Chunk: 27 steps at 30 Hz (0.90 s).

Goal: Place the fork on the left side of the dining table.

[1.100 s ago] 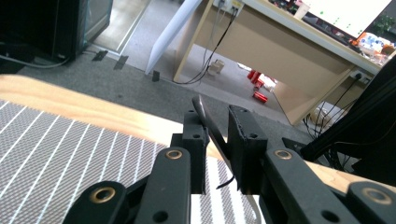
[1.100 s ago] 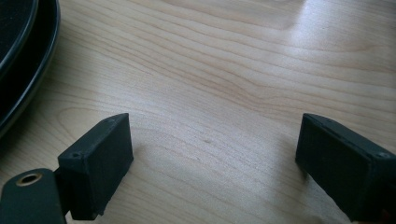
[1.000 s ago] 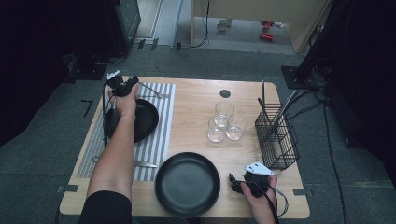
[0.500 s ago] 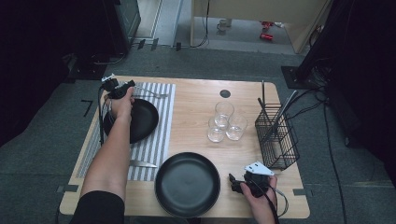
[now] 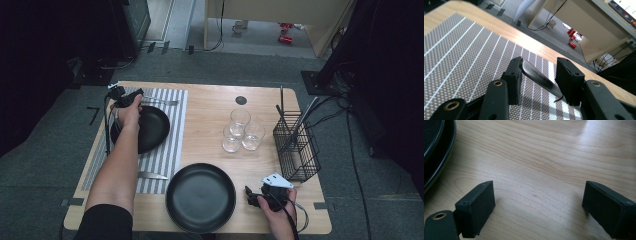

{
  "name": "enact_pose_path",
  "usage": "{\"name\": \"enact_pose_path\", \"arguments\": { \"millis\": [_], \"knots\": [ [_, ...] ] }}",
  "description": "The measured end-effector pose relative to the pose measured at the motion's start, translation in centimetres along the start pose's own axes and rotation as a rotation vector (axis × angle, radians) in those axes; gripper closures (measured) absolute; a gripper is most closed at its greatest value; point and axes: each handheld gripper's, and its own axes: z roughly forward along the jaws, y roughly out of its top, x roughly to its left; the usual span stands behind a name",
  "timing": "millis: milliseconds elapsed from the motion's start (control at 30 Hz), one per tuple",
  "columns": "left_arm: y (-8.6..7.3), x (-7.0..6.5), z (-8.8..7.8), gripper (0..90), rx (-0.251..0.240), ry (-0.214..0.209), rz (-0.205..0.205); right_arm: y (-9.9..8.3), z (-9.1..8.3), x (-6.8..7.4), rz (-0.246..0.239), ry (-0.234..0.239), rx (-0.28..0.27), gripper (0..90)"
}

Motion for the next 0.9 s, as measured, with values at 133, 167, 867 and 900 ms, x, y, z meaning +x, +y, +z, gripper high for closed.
{"name": "enact_pose_path", "arguments": {
  "millis": [133,167,867,900],
  "knots": [
    [0.2,0.0,0.1,55.0,-0.008,-0.001,-0.009,0.0,0.0,0.0,0.001,0.000,0.000,11.0],
    [0.3,-0.1,0.1,52.8,-0.009,0.001,-0.010,0.0,0.0,0.0,0.000,0.000,0.000,11.0],
    [0.7,0.3,-0.8,45.5,0.009,0.041,0.064,0.0,0.0,0.0,0.001,0.000,0.000,11.0],
    [0.7,0.3,-0.9,49.2,0.014,0.029,0.073,0.0,0.0,0.0,0.000,0.000,0.000,11.0]
  ]
}}
